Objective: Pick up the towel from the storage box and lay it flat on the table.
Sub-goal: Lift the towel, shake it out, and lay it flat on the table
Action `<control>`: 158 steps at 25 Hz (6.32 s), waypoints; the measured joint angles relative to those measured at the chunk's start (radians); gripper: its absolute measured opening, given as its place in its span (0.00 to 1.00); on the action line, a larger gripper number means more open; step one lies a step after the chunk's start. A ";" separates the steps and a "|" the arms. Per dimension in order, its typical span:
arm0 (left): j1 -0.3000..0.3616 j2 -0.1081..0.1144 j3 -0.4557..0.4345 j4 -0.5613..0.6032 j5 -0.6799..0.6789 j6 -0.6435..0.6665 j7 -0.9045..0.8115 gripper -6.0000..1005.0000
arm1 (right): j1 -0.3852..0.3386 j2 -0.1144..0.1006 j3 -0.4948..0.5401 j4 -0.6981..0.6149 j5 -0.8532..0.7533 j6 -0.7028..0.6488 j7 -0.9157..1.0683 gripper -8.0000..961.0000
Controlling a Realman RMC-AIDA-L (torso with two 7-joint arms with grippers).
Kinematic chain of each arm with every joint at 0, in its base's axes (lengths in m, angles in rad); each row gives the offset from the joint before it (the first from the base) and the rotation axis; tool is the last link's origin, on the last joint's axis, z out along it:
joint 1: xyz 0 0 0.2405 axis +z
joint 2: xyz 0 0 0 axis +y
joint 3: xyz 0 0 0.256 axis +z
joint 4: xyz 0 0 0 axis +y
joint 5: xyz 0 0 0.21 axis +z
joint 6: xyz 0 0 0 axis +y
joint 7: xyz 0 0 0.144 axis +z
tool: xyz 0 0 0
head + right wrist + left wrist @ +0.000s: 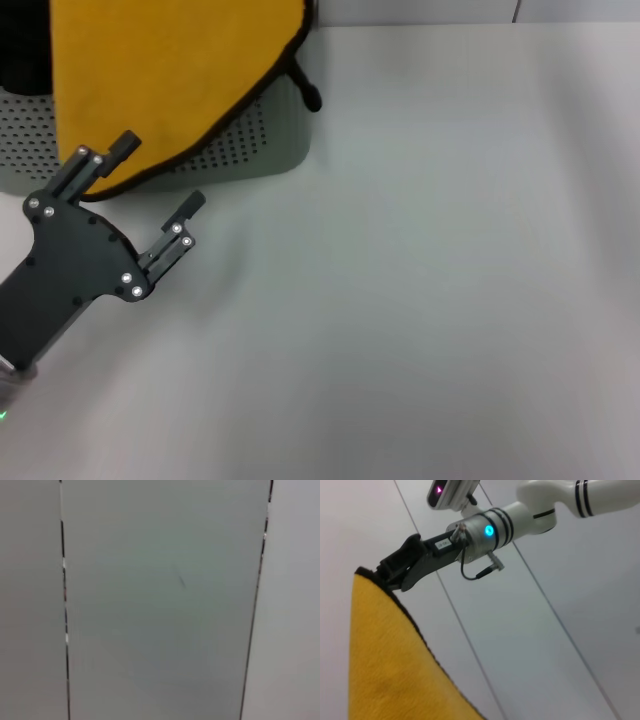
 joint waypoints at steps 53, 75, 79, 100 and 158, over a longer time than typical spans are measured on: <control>-0.149 -0.002 -0.173 -0.483 -0.227 -0.039 1.245 0.60 | -0.021 0.008 -0.006 0.232 0.476 0.047 0.079 0.02; -0.159 -0.002 -0.173 -0.491 -0.210 0.020 1.239 0.69 | -0.094 0.009 -0.008 0.297 0.674 0.022 0.108 0.02; -0.167 -0.002 -0.175 -0.492 -0.215 0.018 1.239 0.69 | -0.076 0.016 -0.028 0.338 0.725 0.027 0.104 0.02; -0.202 -0.002 -0.277 -0.528 -0.212 0.097 1.051 0.68 | -0.142 0.012 -0.127 0.381 0.884 0.053 0.062 0.02; -0.095 0.011 0.017 0.183 0.115 -0.180 -0.829 0.25 | -0.458 0.012 -0.240 -0.569 0.167 0.071 -0.072 0.02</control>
